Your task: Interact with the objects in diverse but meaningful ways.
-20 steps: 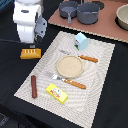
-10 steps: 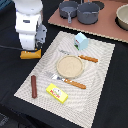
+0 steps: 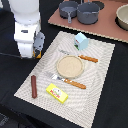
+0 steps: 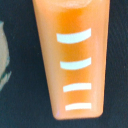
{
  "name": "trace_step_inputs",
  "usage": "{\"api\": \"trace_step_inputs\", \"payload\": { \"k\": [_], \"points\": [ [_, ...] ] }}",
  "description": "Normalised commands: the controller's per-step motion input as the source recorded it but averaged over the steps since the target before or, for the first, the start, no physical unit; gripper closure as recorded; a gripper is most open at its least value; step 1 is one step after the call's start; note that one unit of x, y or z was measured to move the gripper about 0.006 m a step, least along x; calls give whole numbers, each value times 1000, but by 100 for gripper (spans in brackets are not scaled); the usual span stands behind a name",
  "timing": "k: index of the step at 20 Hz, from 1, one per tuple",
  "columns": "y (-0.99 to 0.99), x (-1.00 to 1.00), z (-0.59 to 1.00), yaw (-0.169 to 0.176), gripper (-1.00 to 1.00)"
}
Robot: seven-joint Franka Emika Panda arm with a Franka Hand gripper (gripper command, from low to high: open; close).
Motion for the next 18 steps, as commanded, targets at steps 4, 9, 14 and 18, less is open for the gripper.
{"api": "trace_step_inputs", "payload": {
  "k": [4, 9, 14, 18],
  "points": [
    [0, -369, -320, 54, -100],
    [-5, -362, -296, 49, 100],
    [-36, -325, -228, 45, 100],
    [-49, -287, -241, 37, 100]
  ]
}}
